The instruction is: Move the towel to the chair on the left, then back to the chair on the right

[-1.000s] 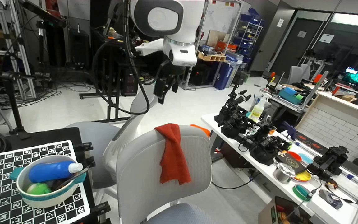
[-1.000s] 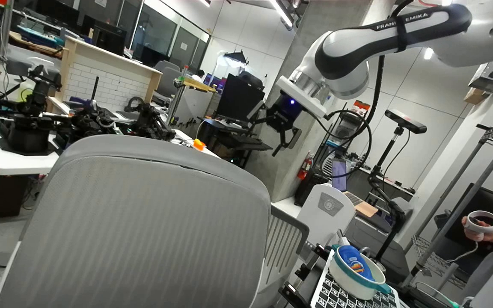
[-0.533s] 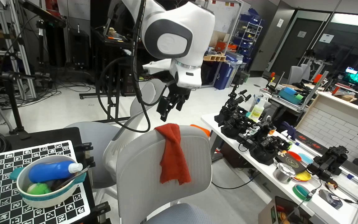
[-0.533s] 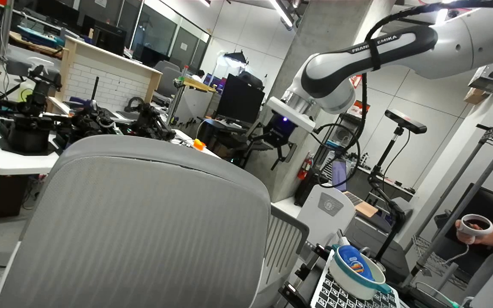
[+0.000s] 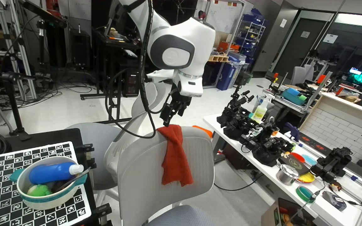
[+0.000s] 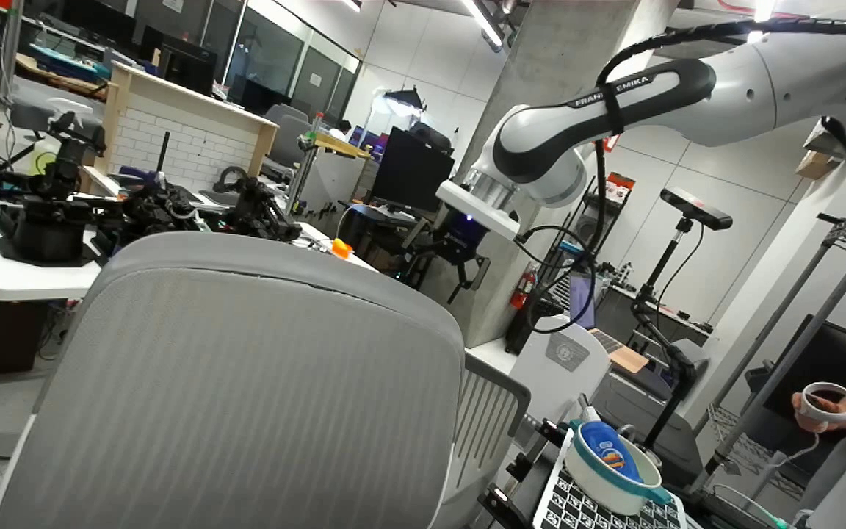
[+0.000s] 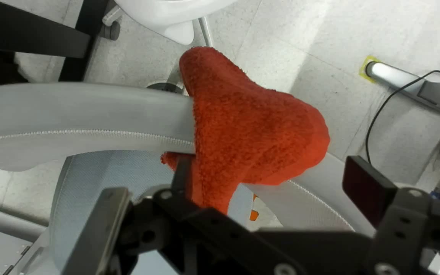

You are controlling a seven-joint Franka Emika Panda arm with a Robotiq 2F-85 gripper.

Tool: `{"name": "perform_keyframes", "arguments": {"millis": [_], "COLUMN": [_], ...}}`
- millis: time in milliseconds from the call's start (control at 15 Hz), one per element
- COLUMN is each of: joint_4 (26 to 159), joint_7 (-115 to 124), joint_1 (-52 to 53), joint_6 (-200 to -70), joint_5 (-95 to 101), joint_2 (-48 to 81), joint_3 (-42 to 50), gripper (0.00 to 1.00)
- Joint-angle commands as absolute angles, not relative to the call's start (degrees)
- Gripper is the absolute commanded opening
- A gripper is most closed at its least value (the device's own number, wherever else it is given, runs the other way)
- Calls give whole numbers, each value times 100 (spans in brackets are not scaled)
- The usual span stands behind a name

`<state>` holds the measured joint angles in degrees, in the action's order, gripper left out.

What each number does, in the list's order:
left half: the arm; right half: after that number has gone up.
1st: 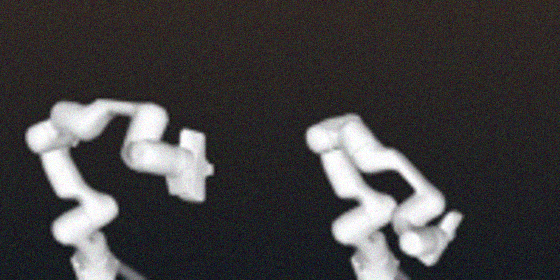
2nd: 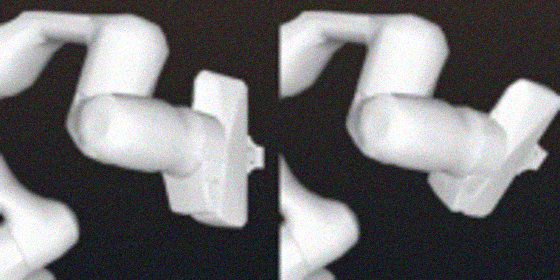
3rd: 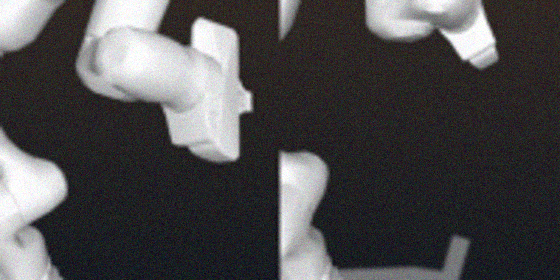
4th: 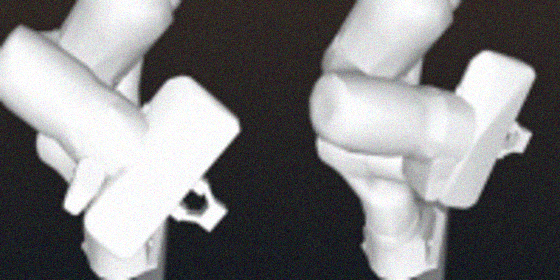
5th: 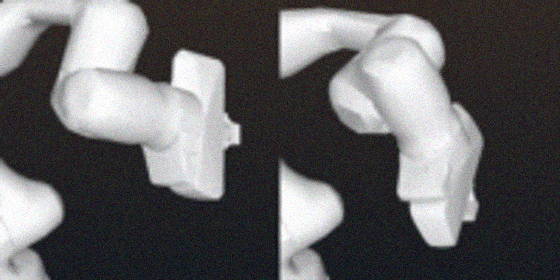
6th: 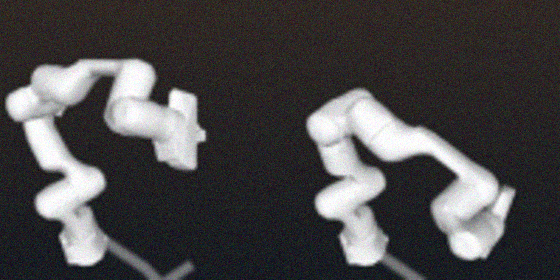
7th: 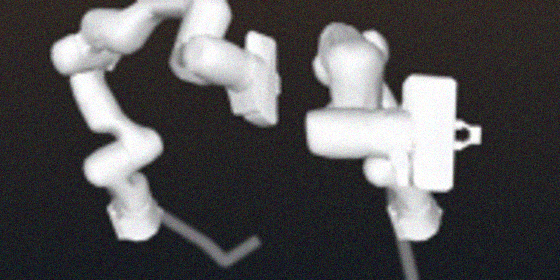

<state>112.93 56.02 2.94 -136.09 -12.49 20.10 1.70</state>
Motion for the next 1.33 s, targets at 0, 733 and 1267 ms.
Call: {"name": "perform_keyframes", "arguments": {"millis": [0,733,1267], "joint_4": [11294,11081,10989], "joint_7": [5655,5712,5690], "joint_1": [440,486,449], "joint_6": [-13730,-13704,-13723], "joint_5": [-1148,-1107,-1022], "joint_2": [2171,2492,2611], "joint_3": [186,350,451], "gripper": [100,69,9]}}
